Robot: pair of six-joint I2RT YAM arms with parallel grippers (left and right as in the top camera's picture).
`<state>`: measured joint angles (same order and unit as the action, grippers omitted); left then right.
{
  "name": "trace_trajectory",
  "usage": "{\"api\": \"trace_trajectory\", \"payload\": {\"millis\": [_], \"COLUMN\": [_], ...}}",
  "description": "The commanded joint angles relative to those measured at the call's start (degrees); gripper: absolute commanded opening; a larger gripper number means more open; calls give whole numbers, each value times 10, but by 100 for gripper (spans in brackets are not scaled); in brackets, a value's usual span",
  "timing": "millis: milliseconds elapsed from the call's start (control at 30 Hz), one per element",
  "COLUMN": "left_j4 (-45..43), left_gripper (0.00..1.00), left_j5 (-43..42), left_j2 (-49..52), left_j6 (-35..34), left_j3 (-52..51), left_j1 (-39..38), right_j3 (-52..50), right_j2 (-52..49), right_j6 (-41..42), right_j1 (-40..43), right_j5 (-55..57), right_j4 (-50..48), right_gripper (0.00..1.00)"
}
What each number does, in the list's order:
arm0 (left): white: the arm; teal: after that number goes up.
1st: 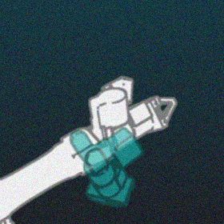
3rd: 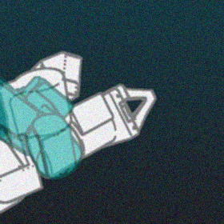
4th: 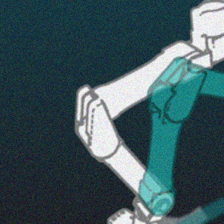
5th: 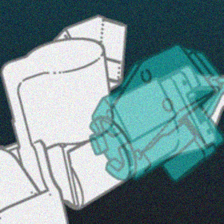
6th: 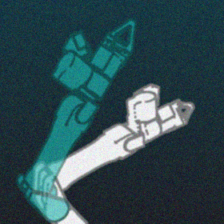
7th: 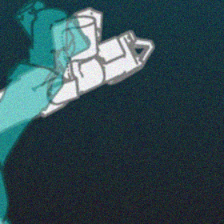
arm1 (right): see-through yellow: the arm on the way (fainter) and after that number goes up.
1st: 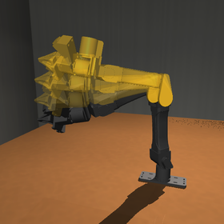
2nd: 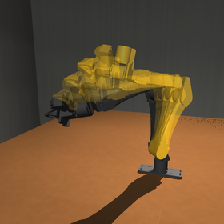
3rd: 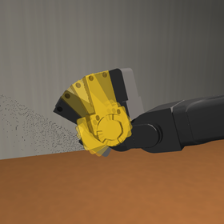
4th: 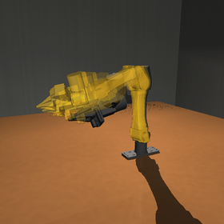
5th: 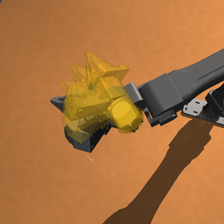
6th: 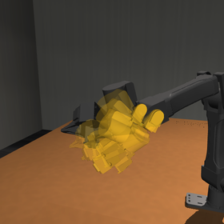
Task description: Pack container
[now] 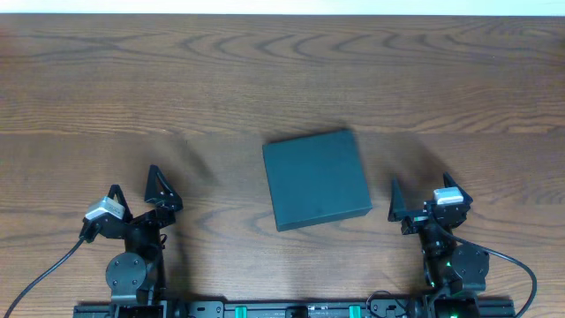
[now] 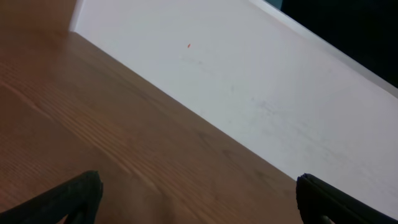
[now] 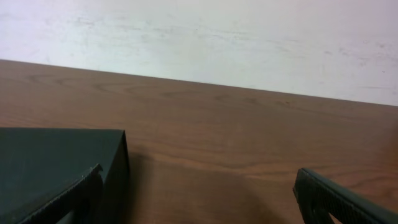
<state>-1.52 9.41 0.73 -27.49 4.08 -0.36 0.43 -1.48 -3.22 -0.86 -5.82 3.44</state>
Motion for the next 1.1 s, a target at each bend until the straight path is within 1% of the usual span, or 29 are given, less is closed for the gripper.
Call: {"api": "trace_trajectory", "payload": {"millis": [0, 200, 300, 433, 533, 633, 700, 833, 1067], "left_j4": [-3, 2, 1, 10, 17, 16, 17, 21, 30], "left_gripper": [98, 98, 98, 98, 99, 98, 99, 99, 99], "left_j5": [1, 5, 11, -39, -45, -45, -45, -76, -77], "left_j2": [-6, -6, -6, -6, -6, -6, -6, -6, -6], "left_j6": [-7, -6, 42, 135, 160, 173, 180, 240, 243], "left_j3": [-8, -16, -28, -36, -37, -37, -37, -38, -38], "left_j1": [3, 3, 3, 3, 3, 3, 3, 3, 3], "right_j3": [-1, -1, -1, -1, -1, -1, -1, -1, -1], "right_j2": [2, 2, 2, 2, 2, 2, 2, 2, 2], "right_j6": [-7, -7, -7, -7, -7, -7, -7, -7, -7], "right_j1": [5, 5, 5, 5, 5, 5, 5, 5, 5], "right_j5": [-4, -4, -4, -4, -4, -4, -4, -4, -4], "right_j4": [2, 2, 2, 2, 2, 2, 2, 2, 2], "right_gripper": [99, 99, 99, 99, 99, 99, 99, 99, 99]}}
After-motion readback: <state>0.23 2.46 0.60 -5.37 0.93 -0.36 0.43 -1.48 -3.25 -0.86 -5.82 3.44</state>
